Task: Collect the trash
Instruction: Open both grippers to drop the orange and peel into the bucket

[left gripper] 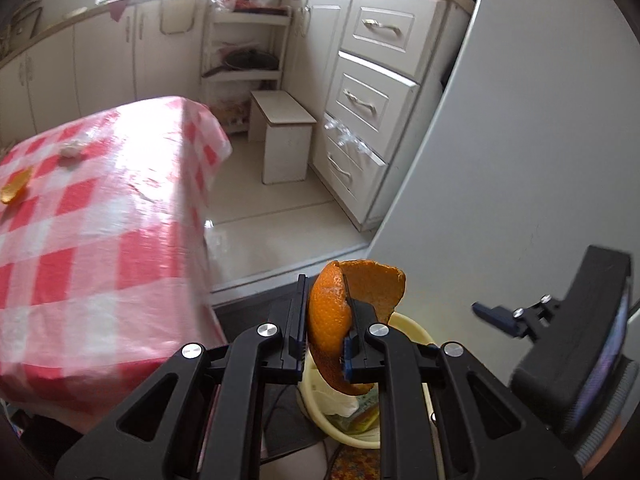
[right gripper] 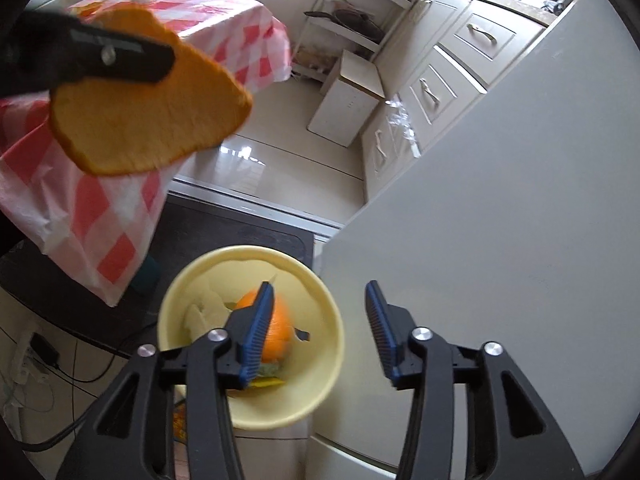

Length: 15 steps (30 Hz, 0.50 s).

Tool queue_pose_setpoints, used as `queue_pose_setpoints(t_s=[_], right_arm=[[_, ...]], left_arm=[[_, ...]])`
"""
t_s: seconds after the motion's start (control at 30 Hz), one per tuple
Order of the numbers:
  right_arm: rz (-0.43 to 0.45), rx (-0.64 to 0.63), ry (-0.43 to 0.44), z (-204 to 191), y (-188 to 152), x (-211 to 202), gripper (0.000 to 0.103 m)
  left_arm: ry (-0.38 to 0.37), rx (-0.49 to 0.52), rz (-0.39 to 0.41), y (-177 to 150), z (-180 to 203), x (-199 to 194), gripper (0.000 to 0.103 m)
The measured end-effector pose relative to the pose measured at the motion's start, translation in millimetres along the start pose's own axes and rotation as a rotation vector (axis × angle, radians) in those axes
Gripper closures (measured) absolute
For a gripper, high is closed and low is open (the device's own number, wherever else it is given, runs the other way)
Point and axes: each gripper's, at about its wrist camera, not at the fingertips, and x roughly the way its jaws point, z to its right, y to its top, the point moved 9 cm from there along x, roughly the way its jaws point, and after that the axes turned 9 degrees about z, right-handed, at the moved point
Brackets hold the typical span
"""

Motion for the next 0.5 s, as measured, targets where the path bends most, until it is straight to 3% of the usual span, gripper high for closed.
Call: queue_pose_setpoints(t_s=[0.23, 0.37, 0.5], right_arm=[[-0.018, -0.069, -0.041, 13.9, -0.1, -10.3, 0.040], [-0.031, -0.145, -0.052, 20.0, -3.3, -16.6, 0.038], [-0.039, -0.140, -0.068, 32.3, -4.7, -18.8, 0.038]], left_arm=[[-0.038, 0.013, -0.067, -12.2, 21.5, 24.2, 0.088], [-0.063, 0.011, -0.125, -25.2, 30.8, 37.9, 0.068], [-0.059, 0.025, -0.122, -27.4, 34.4, 36.7, 0.058]])
